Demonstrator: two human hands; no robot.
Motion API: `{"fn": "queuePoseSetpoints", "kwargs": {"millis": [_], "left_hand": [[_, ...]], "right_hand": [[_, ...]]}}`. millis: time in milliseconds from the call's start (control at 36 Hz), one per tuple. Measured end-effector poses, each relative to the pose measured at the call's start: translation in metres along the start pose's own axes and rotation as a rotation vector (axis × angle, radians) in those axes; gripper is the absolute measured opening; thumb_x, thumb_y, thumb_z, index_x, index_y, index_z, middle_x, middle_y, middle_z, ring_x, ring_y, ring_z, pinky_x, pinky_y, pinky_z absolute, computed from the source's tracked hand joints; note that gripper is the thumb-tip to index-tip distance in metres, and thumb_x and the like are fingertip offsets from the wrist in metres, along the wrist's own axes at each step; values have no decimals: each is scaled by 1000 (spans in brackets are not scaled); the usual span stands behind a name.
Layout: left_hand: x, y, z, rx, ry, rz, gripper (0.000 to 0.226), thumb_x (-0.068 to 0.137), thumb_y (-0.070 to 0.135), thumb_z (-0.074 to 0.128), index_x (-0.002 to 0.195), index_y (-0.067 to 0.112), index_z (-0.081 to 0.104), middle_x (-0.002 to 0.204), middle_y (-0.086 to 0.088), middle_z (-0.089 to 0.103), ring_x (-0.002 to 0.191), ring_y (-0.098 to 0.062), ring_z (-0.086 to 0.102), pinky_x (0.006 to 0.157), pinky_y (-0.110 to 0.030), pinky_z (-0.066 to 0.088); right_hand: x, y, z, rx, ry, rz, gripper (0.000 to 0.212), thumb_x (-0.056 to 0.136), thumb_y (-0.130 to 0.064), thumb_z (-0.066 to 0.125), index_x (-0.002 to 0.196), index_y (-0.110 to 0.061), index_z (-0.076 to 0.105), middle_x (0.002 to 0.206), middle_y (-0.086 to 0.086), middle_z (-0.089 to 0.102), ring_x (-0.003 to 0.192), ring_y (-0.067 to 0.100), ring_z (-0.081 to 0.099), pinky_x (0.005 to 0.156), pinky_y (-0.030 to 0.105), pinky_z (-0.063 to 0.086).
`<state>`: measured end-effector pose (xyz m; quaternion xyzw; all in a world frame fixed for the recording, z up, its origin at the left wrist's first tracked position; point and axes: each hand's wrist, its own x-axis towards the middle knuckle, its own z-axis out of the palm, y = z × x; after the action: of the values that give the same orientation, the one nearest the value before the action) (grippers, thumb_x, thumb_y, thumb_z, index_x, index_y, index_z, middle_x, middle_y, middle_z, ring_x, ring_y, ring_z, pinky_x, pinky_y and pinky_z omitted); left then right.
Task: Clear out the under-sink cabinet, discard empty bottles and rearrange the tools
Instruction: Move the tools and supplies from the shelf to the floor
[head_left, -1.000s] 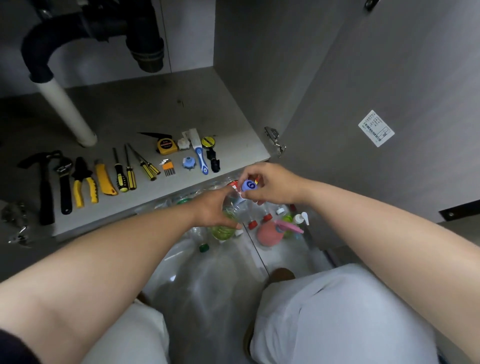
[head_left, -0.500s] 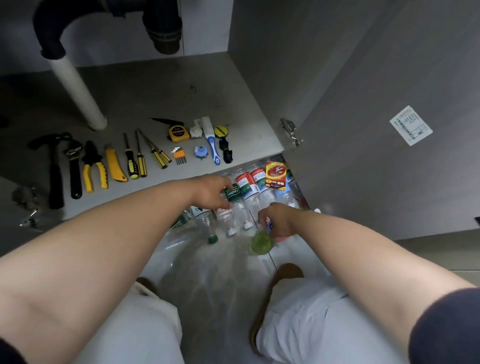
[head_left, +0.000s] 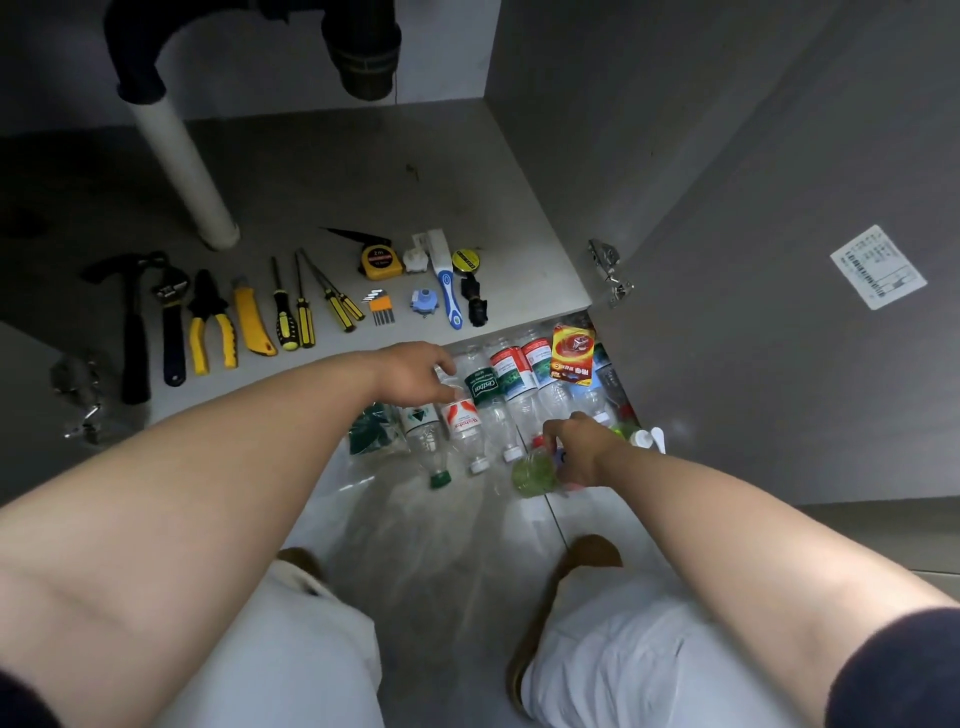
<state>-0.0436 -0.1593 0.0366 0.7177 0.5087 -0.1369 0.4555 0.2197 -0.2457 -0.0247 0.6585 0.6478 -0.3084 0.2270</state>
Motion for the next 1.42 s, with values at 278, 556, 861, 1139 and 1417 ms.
{"fn": "queuePoseSetpoints", "kwargs": {"millis": [278,556,861,1139,1417], "left_hand": [[-5,-11,2,-101,75,-49,49,99,34,64,143,19,52,135,-7,59,119,-24,59,107,-39,48],[0,-41,4,-234,262,-79,24,98,26,64,121,20,66,122,-3,66,111,-20,62,99,-38,53],[24,-64,2,-779,478,-203,17,97,15,62,113,17,68,114,-7,68,100,-22,65,77,-29,51],[41,-44,3,-948,396,-245,18,99,14,61,117,16,65,115,-11,70,106,-25,68,83,-33,55],[29,-27,1,-997,345,-70,72,93,11,73,152,35,40,130,-6,64,108,-23,70,93,-41,60]], "right_hand": [[1,-8,-15,-130,-100,38,46,86,-25,71,130,-18,58,129,10,57,116,30,59,96,39,55],[51,-40,-62,45,81,-146,47,94,-28,64,139,-21,49,143,16,47,130,35,45,103,38,43],[143,-72,-91,328,140,-131,66,93,-8,58,154,-22,38,156,18,21,127,39,52,107,43,48],[156,-70,-71,590,368,-58,31,87,-9,70,118,-9,72,119,11,69,104,31,67,87,28,53],[98,-74,-76,1143,133,-365,24,86,9,68,90,-15,66,88,5,75,71,8,65,60,17,49]]}}
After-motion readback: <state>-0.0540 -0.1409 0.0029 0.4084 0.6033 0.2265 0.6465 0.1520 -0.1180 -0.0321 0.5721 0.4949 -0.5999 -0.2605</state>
